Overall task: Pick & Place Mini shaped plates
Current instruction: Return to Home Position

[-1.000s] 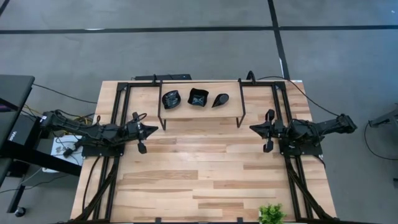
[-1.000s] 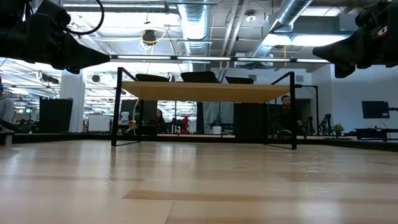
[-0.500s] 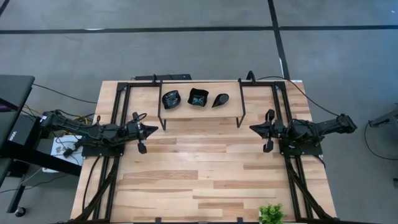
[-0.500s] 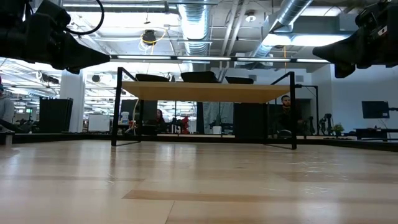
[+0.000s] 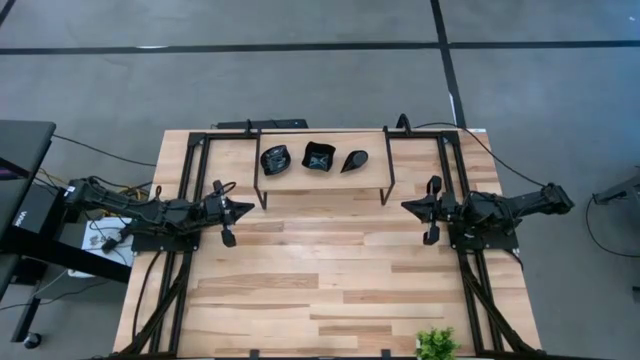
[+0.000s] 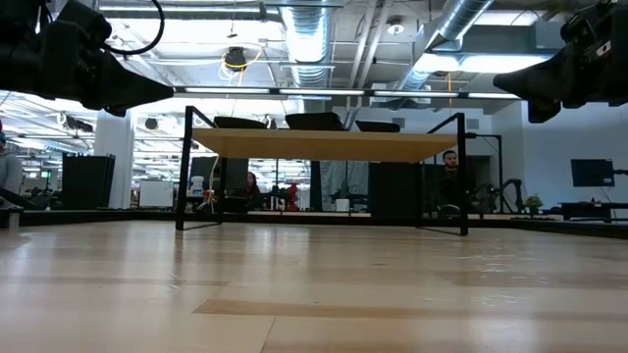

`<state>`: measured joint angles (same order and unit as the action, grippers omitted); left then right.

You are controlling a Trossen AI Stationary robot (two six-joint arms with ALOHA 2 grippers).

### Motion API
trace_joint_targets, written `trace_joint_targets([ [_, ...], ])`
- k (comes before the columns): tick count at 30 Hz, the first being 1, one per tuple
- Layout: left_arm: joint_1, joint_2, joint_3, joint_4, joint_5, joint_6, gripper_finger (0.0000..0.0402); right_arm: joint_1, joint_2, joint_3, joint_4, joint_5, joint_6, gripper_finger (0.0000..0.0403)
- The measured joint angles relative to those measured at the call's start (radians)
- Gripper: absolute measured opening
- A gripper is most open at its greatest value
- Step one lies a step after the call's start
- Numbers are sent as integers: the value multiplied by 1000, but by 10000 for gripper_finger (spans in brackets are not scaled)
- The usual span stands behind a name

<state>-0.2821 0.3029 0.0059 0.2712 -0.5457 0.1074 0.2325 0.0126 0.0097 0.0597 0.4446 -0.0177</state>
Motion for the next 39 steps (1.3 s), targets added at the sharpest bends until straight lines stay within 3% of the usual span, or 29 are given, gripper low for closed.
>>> trace_joint_targets([
  [12, -2, -13, 0, 7, 0, -1, 8, 0, 0, 0, 0, 0, 0, 1],
  [19, 62, -164, 0, -2, 6, -98, 8, 0, 0, 0, 0, 0, 0, 1],
  [21, 78, -202, 0, -10, 73, -78, 8, 0, 0, 0, 0, 0, 0, 1],
  [27, 138, -283, 0, -149, 430, -36, 8, 0, 0, 0, 0, 0, 0, 1],
  [32, 170, -302, 0, -242, 471, -95, 8, 1, -1, 0, 0, 0, 0, 1],
  [39, 193, -303, 0, -247, 500, -116, 8, 1, 0, 0, 0, 0, 0, 1],
])
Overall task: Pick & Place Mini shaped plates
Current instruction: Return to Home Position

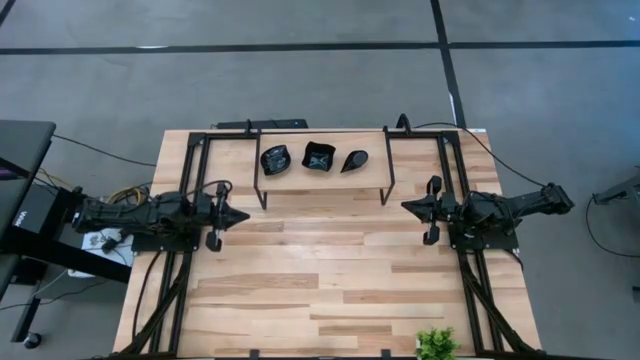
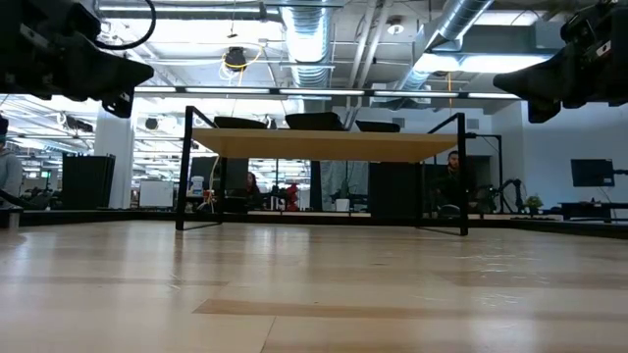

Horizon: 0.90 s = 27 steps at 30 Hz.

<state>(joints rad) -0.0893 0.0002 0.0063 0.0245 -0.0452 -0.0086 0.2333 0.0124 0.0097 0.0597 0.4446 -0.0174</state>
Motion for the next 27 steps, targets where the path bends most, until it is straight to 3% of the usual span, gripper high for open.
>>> trace_joint_targets([
  [8, 79, 0, 0, -6, 29, -22, 8, -1, 0, 0, 0, 0, 0, 1],
  [27, 80, 0, 0, -3, 31, -53, 8, -1, 0, 0, 0, 0, 0, 1],
])
